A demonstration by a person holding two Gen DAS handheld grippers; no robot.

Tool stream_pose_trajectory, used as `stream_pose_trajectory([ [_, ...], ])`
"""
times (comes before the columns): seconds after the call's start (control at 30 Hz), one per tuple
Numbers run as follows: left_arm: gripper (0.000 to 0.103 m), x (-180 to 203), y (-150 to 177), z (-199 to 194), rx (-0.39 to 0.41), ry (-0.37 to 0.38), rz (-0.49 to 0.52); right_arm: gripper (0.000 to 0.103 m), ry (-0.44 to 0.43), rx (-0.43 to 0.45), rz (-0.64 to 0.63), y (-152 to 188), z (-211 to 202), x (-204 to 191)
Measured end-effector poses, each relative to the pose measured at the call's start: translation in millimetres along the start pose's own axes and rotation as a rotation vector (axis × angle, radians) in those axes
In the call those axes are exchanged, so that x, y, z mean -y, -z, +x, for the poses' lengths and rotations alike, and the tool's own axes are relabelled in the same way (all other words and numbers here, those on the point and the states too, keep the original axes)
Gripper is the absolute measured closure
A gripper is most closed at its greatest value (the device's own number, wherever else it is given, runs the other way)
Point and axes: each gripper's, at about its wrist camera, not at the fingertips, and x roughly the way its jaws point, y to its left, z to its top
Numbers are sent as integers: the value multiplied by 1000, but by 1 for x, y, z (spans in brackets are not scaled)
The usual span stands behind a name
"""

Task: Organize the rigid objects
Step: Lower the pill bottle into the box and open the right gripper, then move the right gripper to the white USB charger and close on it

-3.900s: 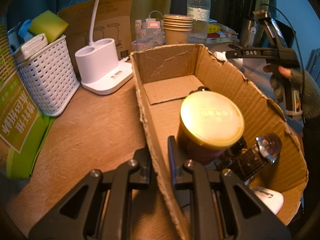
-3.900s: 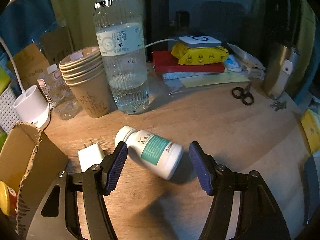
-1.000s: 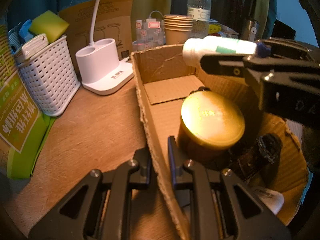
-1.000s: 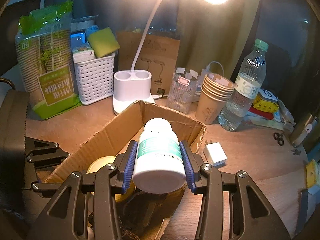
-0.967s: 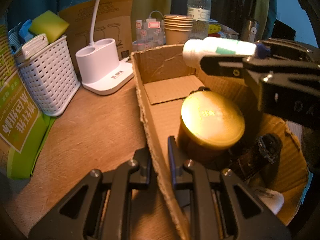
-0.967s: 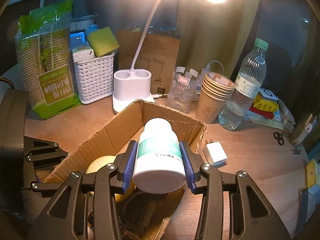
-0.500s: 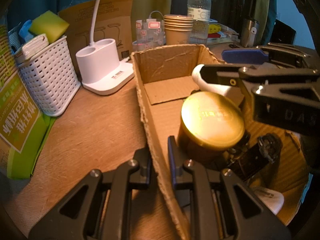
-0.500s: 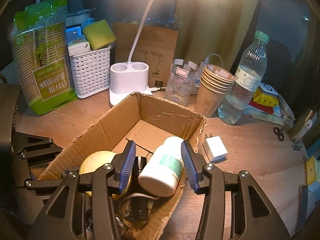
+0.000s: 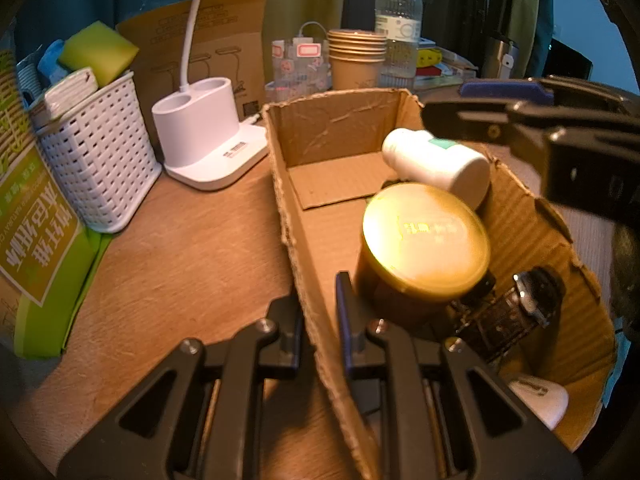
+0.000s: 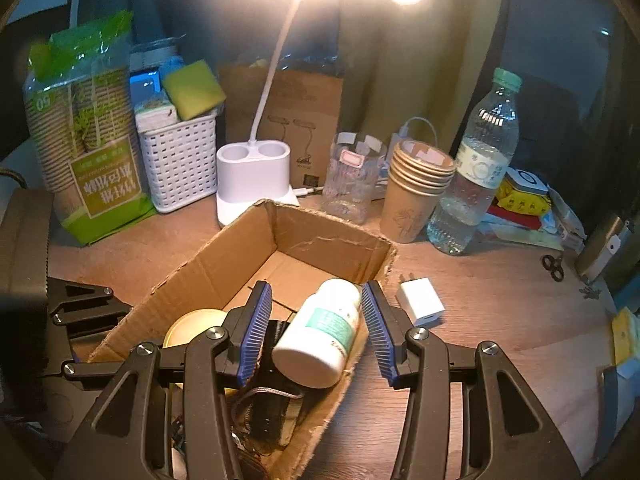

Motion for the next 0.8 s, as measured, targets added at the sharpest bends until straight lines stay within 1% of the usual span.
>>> stream_pose_trajectory([
  [0.47, 88, 0, 0, 0, 0, 0, 0, 53, 33, 20, 49, 1, -9, 22],
  [0.8, 88, 0, 0, 0, 0, 0, 0, 53, 62, 10, 89, 6, -5, 39],
])
